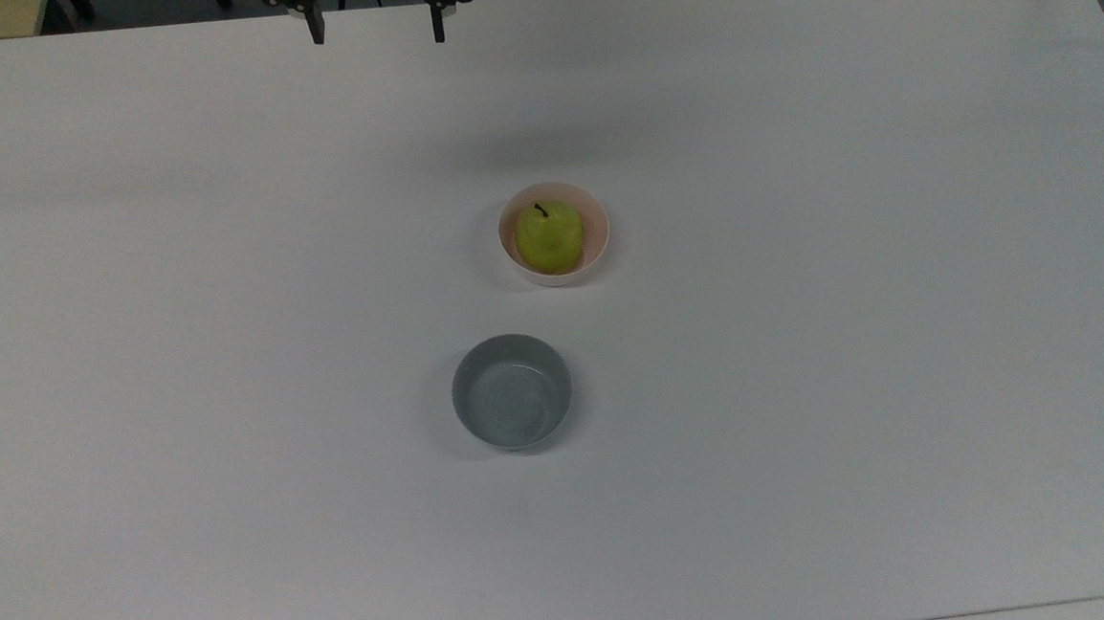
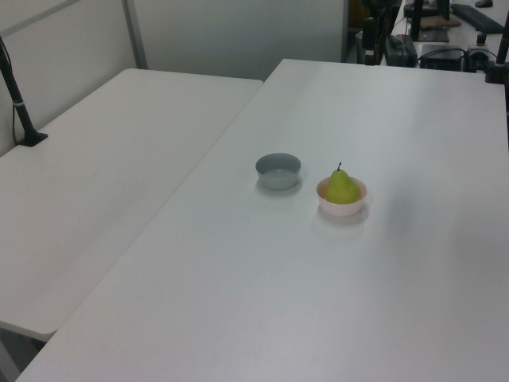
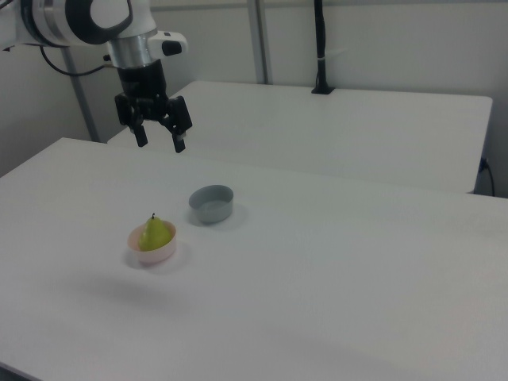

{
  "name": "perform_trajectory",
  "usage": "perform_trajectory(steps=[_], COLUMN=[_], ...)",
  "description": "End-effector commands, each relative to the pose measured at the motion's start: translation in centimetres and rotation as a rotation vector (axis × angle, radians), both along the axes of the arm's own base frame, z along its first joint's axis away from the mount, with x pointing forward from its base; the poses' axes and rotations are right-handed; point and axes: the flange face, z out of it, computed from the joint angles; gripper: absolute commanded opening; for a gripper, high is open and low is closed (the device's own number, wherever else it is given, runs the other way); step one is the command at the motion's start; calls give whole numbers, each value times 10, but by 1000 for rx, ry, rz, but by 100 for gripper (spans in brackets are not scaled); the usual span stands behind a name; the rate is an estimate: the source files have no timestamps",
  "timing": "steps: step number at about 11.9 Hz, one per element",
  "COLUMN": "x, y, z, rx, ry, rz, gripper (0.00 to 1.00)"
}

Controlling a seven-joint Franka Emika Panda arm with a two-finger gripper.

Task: Pick up a pear from the bowl
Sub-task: 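Move the open gripper forward over the pink bowl with the pear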

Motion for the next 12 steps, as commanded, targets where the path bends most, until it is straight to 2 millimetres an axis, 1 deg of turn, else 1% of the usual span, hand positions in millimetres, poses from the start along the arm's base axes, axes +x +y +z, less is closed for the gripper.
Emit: perform_trajectory(steps=[1,3,5,6,8,9,10,12], x=[-6,-7,-8,-8,-1,2,1,2], y=[36,75,118,132,146,147,148,147], z=[-2,-9,-17,-23,-50,-70,-94,-127], rx=[24,25,32,35,34,30,23,18], ry=[20,33,17,8,24,31,42,44], rz=[46,102,155,167,189,193,199,208], gripper=[100,100,100,100,100,100,100,100])
